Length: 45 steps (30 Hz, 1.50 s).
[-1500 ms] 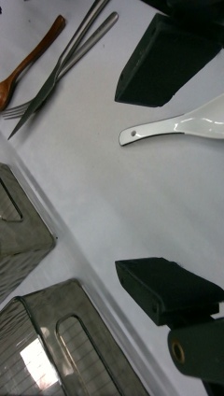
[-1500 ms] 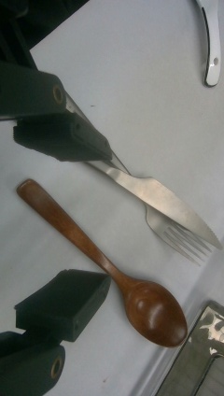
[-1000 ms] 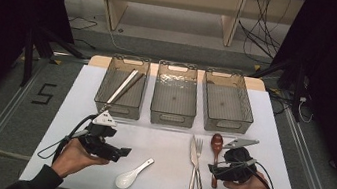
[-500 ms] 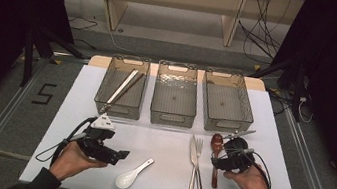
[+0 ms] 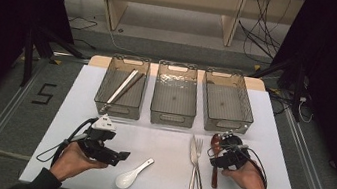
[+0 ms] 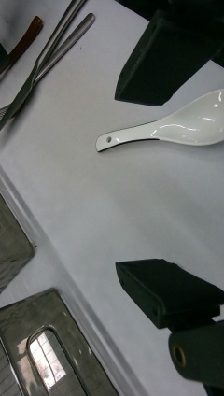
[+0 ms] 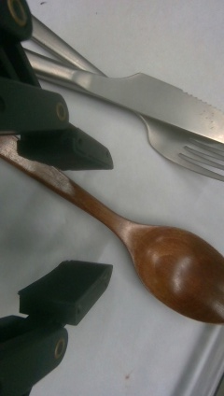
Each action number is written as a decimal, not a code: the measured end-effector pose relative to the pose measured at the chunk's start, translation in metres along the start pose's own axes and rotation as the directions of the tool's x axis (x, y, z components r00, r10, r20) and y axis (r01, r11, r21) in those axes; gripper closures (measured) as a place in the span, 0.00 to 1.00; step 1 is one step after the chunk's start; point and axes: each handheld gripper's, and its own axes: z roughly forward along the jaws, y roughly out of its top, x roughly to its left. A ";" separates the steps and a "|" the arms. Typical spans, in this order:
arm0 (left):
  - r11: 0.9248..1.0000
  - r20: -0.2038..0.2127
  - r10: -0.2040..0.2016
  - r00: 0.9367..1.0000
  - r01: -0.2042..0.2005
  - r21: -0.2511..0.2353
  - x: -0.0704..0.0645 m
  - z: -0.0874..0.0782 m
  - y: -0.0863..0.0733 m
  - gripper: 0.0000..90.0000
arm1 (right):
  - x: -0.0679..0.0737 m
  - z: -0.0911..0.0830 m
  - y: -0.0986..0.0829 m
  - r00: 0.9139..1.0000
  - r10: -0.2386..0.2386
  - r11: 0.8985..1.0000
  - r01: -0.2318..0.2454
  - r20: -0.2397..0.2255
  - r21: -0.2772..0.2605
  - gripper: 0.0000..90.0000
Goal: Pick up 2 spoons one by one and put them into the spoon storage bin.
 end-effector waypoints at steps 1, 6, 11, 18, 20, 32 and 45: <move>1.000 0.000 0.005 1.000 -0.005 0.000 0.000 0.000 0.000 0.16 | 0.000 0.001 0.001 1.000 -0.001 1.000 0.001 -0.001 0.005 0.50; 1.000 0.003 0.012 1.000 -0.012 0.006 0.000 0.001 -0.001 0.16 | 0.001 0.006 0.002 1.000 -0.019 0.999 0.019 0.005 0.038 0.52; 1.000 0.002 0.016 1.000 -0.016 0.010 -0.001 0.002 -0.001 0.16 | 0.003 0.008 0.002 0.999 -0.045 0.997 0.044 0.019 0.056 0.54; 1.000 0.002 0.015 1.000 -0.015 0.008 -0.001 0.002 -0.001 0.16 | 0.001 0.008 0.003 0.998 -0.056 0.997 0.054 0.029 0.056 0.64; 1.000 0.002 0.013 1.000 -0.013 0.005 -0.001 0.002 -0.001 0.16 | 0.001 0.008 0.003 0.998 -0.060 0.997 0.058 0.026 0.057 0.67; 1.000 0.003 0.017 1.000 -0.017 0.012 -0.001 0.003 -0.001 0.17 | -0.001 0.006 0.003 0.998 -0.060 0.996 0.058 0.024 0.061 0.90; 1.000 0.001 0.020 1.000 -0.020 0.023 0.000 0.006 -0.002 0.17 | 0.001 0.002 0.002 0.995 -0.101 0.994 0.101 0.018 0.036 0.91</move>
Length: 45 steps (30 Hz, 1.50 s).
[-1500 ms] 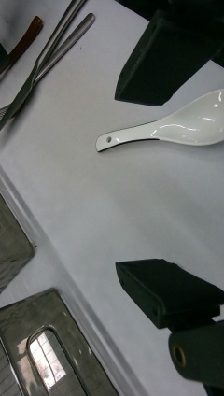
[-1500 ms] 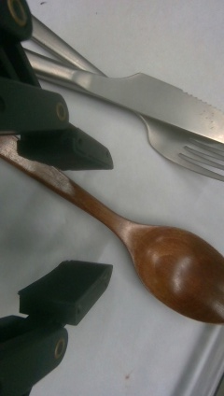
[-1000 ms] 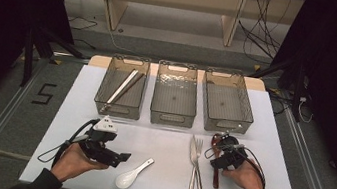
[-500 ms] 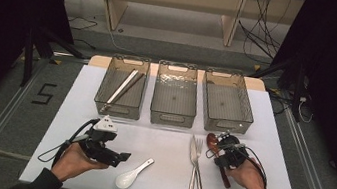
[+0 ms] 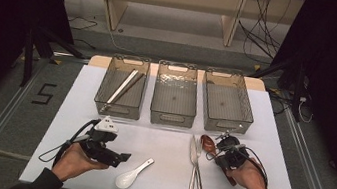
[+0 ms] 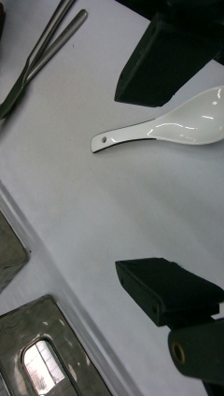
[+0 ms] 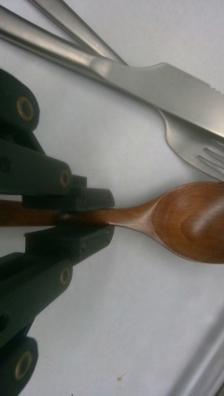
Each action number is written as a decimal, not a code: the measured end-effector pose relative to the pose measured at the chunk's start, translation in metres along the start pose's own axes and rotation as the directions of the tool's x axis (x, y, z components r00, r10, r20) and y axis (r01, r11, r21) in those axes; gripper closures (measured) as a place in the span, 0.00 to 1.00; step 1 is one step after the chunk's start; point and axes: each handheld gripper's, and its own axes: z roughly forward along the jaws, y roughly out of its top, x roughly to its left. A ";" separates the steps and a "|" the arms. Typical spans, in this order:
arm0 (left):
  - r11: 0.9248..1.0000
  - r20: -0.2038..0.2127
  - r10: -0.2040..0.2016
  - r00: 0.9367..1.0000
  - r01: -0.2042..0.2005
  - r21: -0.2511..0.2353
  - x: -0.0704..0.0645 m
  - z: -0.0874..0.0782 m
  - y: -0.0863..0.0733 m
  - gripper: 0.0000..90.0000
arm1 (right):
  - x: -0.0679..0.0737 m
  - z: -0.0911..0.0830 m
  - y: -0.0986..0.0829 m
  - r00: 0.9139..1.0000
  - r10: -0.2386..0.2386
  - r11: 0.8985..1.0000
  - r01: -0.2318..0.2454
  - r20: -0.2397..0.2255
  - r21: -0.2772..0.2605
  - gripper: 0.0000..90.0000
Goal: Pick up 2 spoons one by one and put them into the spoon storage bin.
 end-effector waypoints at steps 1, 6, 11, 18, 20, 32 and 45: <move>1.000 -0.001 -0.001 1.000 0.001 0.001 0.000 0.000 0.000 0.17 | 0.000 -0.001 0.000 1.000 0.005 1.000 -0.005 0.001 -0.004 0.91; 1.000 0.001 -0.002 1.000 0.002 -0.005 0.000 -0.001 0.000 0.17 | -0.003 -0.008 -0.003 1.000 0.006 1.000 -0.006 0.003 -0.030 0.91; 1.000 0.007 0.001 1.000 -0.001 -0.015 0.000 -0.002 0.000 0.17 | -0.004 -0.020 -0.004 1.000 0.001 0.997 -0.002 -0.009 -0.073 0.91; 0.999 0.018 0.002 1.000 -0.001 -0.035 -0.002 -0.002 0.001 0.16 | -0.001 -0.033 -0.006 1.000 -0.005 0.994 0.004 -0.011 -0.113 0.91; 0.999 0.021 0.003 1.000 -0.002 -0.040 -0.002 -0.002 0.002 0.16 | 0.000 -0.039 -0.005 1.000 -0.009 0.991 0.007 -0.012 -0.132 0.91; 0.998 0.031 -0.010 0.999 0.011 -0.061 -0.001 -0.003 0.002 0.15 | -0.003 -0.062 0.008 1.000 -0.013 0.977 0.012 -0.003 -0.213 0.91; 0.998 0.046 -0.021 0.999 0.024 -0.060 -0.003 -0.001 0.002 0.15 | -0.003 -0.083 0.040 1.000 -0.026 0.954 0.025 0.001 -0.299 0.91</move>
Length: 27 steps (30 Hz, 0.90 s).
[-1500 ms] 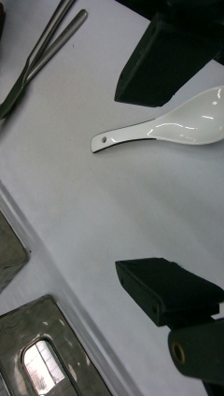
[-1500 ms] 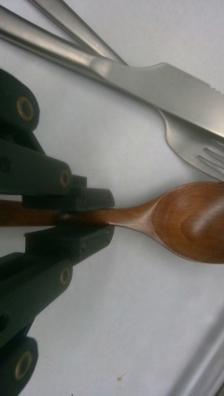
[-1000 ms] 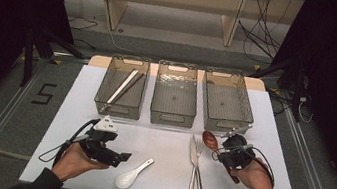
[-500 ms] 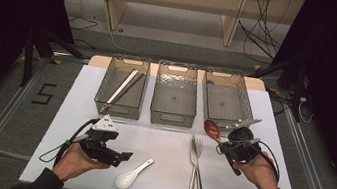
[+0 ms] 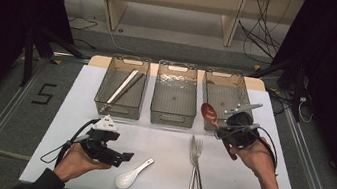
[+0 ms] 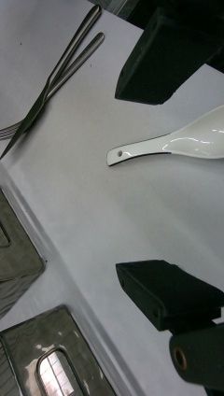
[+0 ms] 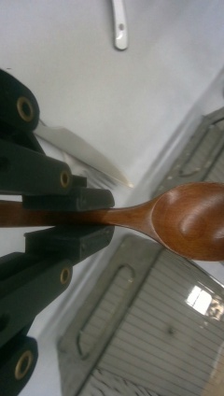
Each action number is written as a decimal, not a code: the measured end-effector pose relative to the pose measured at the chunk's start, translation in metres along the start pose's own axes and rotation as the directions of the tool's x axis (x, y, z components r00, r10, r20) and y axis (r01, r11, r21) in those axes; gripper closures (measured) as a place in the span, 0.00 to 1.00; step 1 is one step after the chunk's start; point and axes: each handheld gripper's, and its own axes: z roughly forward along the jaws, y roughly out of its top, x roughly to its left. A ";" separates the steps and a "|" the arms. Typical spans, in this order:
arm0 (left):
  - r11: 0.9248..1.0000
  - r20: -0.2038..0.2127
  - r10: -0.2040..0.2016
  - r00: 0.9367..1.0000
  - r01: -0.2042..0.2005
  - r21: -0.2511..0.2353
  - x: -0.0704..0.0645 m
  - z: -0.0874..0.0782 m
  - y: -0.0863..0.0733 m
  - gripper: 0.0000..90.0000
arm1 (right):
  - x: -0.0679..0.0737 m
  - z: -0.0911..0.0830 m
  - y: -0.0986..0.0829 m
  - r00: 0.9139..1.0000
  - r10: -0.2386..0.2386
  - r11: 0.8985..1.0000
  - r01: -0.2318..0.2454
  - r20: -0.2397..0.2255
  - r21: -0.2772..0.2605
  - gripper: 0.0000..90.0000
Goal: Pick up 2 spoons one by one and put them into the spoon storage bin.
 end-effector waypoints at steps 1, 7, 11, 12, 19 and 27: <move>1.000 0.002 0.003 1.000 -0.003 -0.002 0.000 0.000 0.000 0.15 | 0.000 0.000 0.002 1.000 0.004 1.000 -0.004 0.002 -0.007 0.91; 1.000 -0.001 -0.002 1.000 0.002 -0.019 0.000 -0.001 0.001 0.15 | -0.003 -0.003 0.019 1.000 0.009 0.999 -0.009 0.008 -0.033 0.91; 1.000 -0.002 0.001 1.000 -0.001 -0.030 0.000 -0.002 0.001 0.15 | -0.002 0.000 0.028 1.000 0.006 0.999 -0.006 0.010 -0.035 0.91; 1.000 -0.003 0.002 1.000 -0.002 -0.028 0.000 -0.003 0.001 0.15 | -0.002 0.001 0.031 1.000 0.004 0.999 -0.003 0.011 -0.034 0.91; 0.999 0.006 -0.011 1.000 0.011 -0.037 0.000 -0.004 0.001 0.15 | -0.002 0.009 0.045 1.000 0.004 0.999 -0.004 0.012 -0.042 0.91; 0.999 0.006 -0.016 1.000 0.017 -0.049 0.000 -0.006 0.001 0.15 | -0.005 0.020 0.061 1.000 0.023 0.999 -0.022 0.017 -0.036 0.91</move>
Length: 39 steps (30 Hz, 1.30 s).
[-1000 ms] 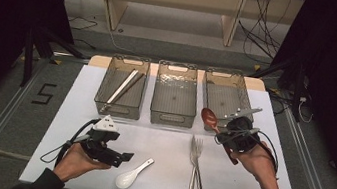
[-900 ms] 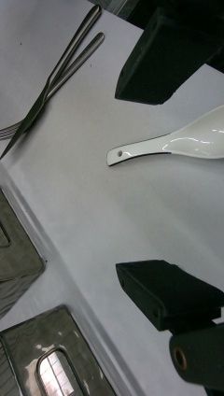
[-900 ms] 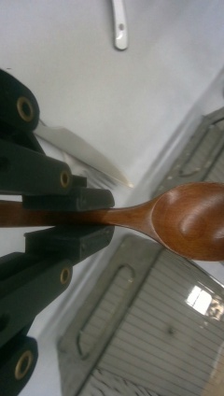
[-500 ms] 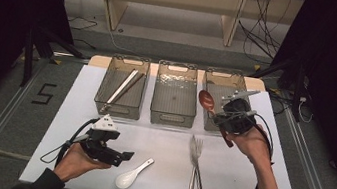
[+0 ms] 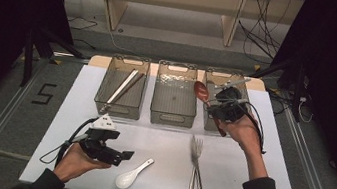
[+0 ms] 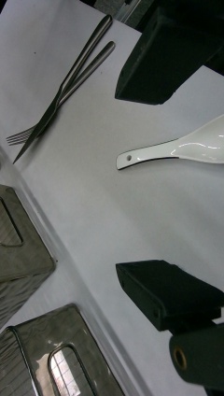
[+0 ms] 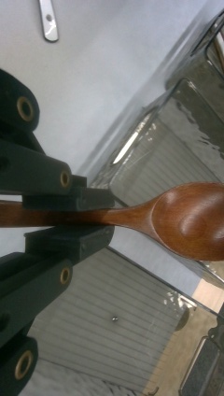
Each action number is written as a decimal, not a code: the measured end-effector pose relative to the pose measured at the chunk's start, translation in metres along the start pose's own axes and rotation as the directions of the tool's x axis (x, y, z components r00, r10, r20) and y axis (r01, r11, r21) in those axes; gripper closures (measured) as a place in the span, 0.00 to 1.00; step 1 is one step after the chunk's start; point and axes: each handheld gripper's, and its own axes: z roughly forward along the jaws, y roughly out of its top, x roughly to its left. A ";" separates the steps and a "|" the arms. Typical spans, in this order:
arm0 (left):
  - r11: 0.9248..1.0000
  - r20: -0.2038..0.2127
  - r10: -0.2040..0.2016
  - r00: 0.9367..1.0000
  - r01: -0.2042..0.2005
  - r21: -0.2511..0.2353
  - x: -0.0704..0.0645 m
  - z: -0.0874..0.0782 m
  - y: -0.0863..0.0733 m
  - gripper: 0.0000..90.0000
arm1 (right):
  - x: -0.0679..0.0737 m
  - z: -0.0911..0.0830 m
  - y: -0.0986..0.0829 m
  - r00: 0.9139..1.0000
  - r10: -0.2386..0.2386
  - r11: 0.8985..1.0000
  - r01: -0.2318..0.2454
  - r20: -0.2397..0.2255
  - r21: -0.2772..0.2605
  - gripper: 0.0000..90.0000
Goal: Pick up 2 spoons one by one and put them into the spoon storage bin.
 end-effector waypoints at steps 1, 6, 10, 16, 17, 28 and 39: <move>1.000 0.002 -0.003 1.000 0.003 0.000 0.000 0.000 0.000 0.15 | 0.000 0.002 0.002 1.000 0.002 1.000 -0.002 -0.001 -0.003 0.91; 1.000 0.002 -0.002 1.000 0.002 0.001 0.000 0.000 0.000 0.15 | 0.003 0.011 0.013 1.000 -0.003 1.000 0.003 -0.001 0.004 0.91; 1.000 0.001 -0.001 1.000 0.001 0.000 0.000 0.000 0.001 0.15 | 0.005 0.017 0.023 1.000 -0.002 1.000 0.002 0.000 -0.001 0.91; 1.000 0.002 -0.002 1.000 0.002 -0.006 -0.001 -0.001 0.000 0.15 | 0.009 0.025 0.036 1.000 0.005 1.000 -0.005 0.000 -0.003 0.91; 1.000 0.002 0.000 1.000 0.000 -0.003 -0.001 -0.001 0.001 0.15 | 0.009 0.026 0.038 1.000 0.005 1.000 -0.005 -0.002 -0.003 0.91; 1.000 0.007 0.002 1.000 -0.002 -0.010 -0.002 -0.001 0.001 0.15 | 0.011 0.039 0.059 1.000 0.021 1.000 -0.021 0.010 0.005 0.91; 1.000 0.002 0.004 1.000 -0.004 -0.012 -0.002 -0.001 0.001 0.15 | 0.013 0.050 0.072 0.999 0.033 0.999 -0.033 0.010 0.010 0.91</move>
